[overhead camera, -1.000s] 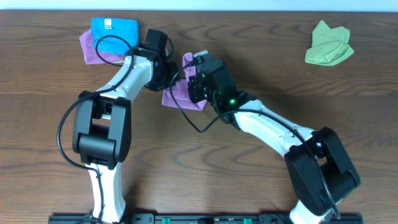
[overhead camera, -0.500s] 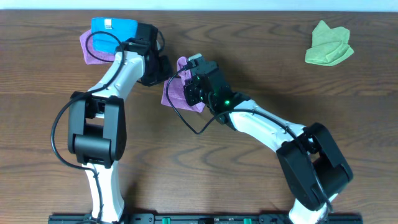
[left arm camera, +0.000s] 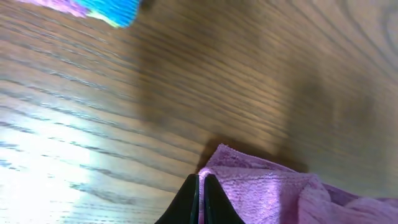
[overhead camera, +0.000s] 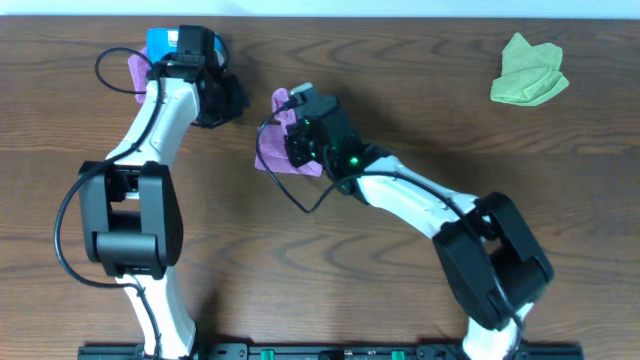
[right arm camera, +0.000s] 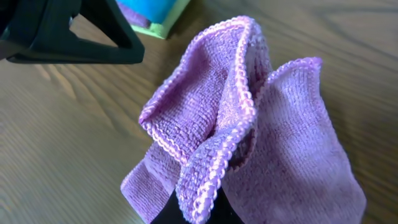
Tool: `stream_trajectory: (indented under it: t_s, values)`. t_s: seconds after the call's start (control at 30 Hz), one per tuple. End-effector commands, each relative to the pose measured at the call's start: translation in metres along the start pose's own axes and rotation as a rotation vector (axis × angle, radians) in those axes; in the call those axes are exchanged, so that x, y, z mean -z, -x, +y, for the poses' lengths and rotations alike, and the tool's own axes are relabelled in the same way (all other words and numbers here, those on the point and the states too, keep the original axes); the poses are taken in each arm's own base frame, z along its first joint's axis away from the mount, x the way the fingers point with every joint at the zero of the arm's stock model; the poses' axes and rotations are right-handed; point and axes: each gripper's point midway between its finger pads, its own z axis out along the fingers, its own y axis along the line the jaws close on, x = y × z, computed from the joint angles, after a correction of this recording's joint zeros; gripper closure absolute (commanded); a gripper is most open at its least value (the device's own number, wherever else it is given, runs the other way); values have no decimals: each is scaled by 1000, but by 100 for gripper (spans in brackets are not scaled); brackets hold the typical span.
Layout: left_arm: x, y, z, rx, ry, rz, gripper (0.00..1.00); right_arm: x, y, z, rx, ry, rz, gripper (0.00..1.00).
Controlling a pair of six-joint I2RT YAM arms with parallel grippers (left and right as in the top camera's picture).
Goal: Fold the cloth
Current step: 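Press the folded square down with the right gripper, then release and retract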
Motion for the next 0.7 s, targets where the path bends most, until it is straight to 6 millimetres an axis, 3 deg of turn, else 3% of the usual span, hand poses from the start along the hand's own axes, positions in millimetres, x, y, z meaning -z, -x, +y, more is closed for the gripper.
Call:
stream_trajectory:
  t_s: [0.0,0.53,0.67]
  values:
    - [22,14,-2,-17,-11,-52,94,-13,-1,9,26,13,20,99]
    - [48,31,10,12,-15,-110,94,-24,-23,35,84,48,67,99]
    - [51,31,10,13,-16,-113,94,-24,-26,39,90,53,76,80]
